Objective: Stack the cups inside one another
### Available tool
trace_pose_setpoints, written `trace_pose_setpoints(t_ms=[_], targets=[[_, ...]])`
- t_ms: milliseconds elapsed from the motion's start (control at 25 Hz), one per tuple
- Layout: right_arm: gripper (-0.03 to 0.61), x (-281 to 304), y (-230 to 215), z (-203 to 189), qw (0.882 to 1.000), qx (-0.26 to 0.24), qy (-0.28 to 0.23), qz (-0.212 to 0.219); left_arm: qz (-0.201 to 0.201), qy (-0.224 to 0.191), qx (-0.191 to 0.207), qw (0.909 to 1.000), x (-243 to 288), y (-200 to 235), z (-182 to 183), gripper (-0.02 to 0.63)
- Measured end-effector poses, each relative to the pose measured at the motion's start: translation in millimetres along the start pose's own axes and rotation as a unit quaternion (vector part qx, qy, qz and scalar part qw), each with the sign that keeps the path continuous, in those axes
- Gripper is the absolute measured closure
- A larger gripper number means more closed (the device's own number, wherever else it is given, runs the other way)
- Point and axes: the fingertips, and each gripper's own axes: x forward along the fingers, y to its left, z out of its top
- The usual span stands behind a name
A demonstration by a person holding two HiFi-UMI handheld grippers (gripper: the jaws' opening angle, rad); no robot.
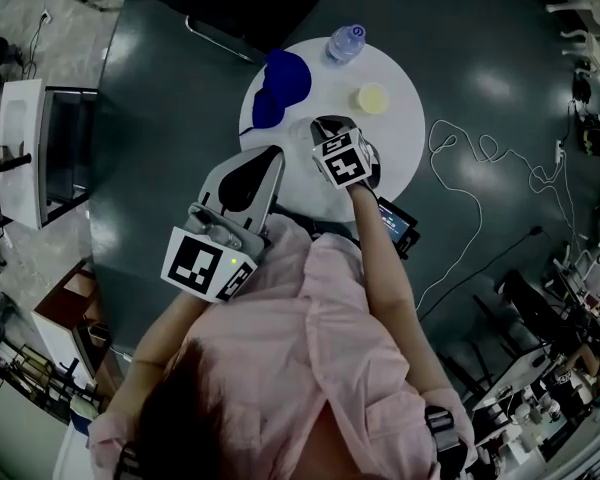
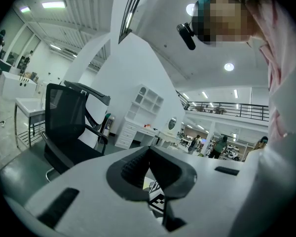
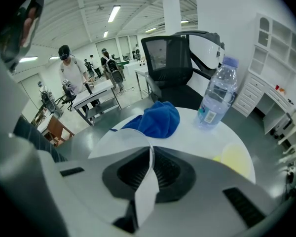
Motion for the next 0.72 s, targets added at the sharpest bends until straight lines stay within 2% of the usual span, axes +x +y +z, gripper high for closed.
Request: trace_pose_setpoints(t_ms=[320,720], targets=[[0.54,5.7,0.8,-1.2,1.0,-0.008,0.002,-0.001,0.002,0.0,0.0,1.0,0.8,0.6,-2.3,0.597],[0.538,8.6,8.9,5.8,0.999,-0.053,-0.005,-0.01,0.0,0.0,-0.005,1.0,0.1,2.5,-1.3,0.596]])
